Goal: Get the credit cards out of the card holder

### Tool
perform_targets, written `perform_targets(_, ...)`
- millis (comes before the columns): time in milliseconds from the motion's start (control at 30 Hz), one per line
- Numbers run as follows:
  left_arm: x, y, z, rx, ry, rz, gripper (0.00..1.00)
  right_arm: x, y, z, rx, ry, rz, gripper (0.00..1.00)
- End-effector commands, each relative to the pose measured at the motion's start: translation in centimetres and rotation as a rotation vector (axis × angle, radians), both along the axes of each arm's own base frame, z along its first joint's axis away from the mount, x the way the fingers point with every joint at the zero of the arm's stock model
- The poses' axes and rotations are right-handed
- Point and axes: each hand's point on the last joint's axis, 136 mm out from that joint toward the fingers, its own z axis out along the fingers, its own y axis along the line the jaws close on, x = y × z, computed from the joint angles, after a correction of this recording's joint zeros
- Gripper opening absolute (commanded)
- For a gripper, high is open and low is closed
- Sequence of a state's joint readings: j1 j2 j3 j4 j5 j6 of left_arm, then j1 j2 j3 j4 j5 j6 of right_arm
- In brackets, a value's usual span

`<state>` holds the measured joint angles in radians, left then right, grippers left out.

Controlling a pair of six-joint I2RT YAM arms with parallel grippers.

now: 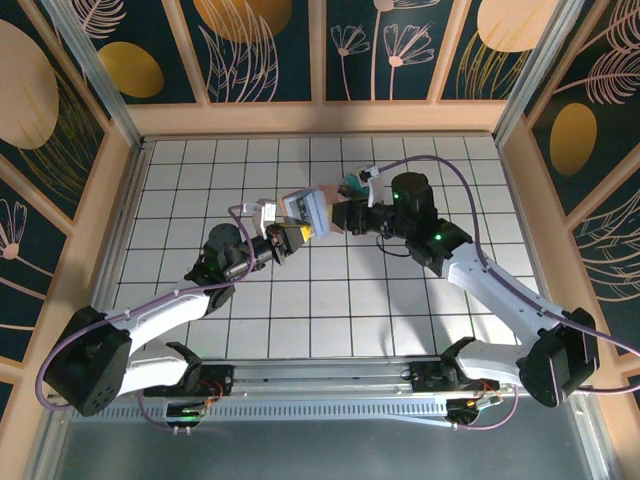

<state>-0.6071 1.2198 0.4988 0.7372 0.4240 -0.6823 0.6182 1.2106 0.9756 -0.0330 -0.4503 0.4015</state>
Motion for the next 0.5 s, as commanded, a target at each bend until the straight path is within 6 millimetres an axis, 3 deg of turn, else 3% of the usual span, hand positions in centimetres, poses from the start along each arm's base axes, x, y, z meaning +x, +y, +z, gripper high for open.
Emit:
perform_targets(0, -0.3, -0.5, 2.7, -0.063, -0.076, -0.041, 0.00, 0.8, -0.2, 0.1, -0.050, -0.026, -0.043, 0.31)
perform_targets(300, 0.2, -0.4, 2.4, -0.058, -0.056, -0.017, 0.00, 0.4, -0.1, 0.4, -0.050, -0.040, -0.032, 0.45)
perform_targets(467, 1.1, -0.4, 1.4, -0.017, -0.018, 0.019, 0.00, -0.4, -0.1, 0.5, -0.039, -0.073, -0.007, 0.64)
